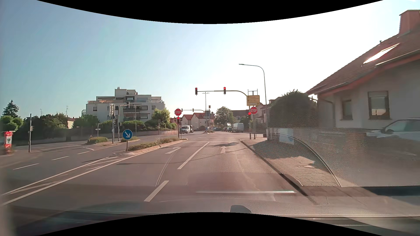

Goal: Follow the waypoints while adhering to traffic rules and regulations

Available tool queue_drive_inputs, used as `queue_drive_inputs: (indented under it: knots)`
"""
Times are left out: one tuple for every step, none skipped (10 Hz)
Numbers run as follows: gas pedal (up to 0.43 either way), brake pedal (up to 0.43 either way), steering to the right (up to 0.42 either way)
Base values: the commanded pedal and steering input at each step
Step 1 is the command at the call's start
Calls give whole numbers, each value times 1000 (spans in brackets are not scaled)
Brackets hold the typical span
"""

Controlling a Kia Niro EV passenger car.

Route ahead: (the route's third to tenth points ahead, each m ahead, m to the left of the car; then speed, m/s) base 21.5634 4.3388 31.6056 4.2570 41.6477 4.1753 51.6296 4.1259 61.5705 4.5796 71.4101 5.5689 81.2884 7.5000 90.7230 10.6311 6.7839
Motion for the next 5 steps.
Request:
queue_drive_inputs:
  knots:
    - [0,220,0]
    - [0,220,0]
    - [0,226,-1]
    - [0,226,-1]
    - [0,226,-2]
